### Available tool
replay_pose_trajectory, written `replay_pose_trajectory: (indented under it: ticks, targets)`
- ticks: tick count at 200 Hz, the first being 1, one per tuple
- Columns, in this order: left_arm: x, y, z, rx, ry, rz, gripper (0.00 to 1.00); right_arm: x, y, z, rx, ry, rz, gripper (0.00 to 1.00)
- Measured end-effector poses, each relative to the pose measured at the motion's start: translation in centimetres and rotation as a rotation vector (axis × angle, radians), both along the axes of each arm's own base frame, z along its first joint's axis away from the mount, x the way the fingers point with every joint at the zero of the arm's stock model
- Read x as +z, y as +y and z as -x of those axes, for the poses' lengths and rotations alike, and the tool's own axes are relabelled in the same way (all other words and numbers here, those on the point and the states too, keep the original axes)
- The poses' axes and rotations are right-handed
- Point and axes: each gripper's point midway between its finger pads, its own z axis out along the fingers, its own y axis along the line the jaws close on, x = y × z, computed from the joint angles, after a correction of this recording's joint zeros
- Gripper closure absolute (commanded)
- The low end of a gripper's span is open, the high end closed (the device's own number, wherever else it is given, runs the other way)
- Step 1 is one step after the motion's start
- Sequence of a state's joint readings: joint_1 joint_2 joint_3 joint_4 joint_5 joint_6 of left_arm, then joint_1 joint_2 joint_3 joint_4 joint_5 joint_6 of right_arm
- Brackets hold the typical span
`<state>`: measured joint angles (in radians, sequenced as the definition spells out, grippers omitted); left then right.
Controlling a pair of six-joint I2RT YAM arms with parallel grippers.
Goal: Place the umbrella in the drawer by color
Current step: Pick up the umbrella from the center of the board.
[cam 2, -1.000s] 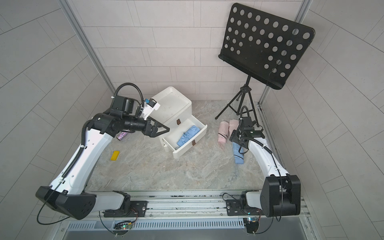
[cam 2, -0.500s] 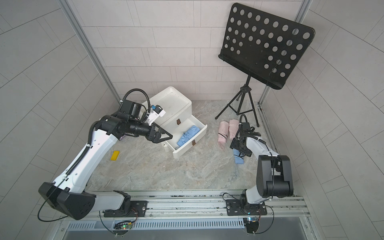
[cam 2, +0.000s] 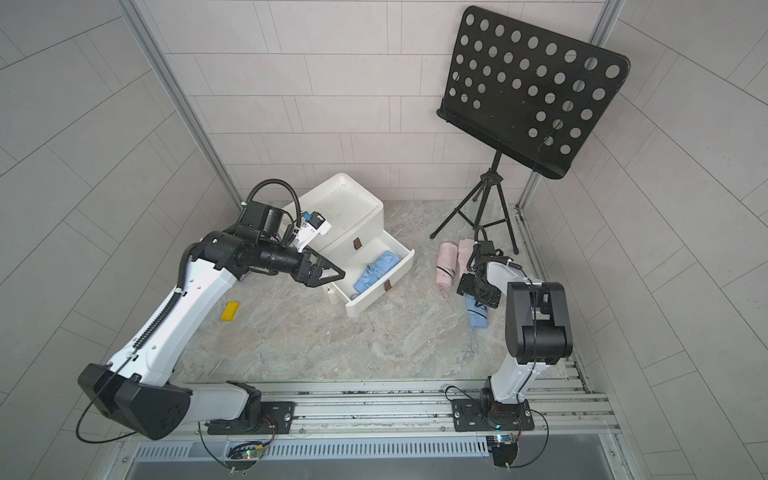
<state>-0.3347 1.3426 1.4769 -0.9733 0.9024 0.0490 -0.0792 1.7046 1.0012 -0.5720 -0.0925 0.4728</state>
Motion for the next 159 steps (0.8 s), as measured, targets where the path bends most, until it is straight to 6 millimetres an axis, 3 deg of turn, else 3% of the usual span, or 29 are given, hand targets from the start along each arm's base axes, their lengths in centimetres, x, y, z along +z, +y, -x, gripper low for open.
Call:
replay_pose_trajectory:
  ticks: [13,51,79,112,159]
  targets:
    - [0.0,0.0,0.0,0.0,0.0,0.0,0.0,0.0,0.0,-0.1,0.005,-0.002,-0.003,0.25]
    - [0.1,0.0,0.1,0.0,-0.003,0.001,0.0,0.3,0.6,0.1,0.021,-0.035,-0.023,0.57]
    - [0.4,0.1,0.3,0.002,-0.016,0.002,0.0,2.0,2.1,1.5,0.057,-0.068,-0.038,0.64]
    - [1.0,0.6,0.5,0.011,-0.055,-0.014,0.0,7.2,4.9,1.5,0.138,-0.192,-0.039,0.64]
    - [3.4,1.2,-0.2,0.047,-0.159,-0.038,0.0,18.6,11.3,-0.4,0.274,-0.453,-0.076,0.65]
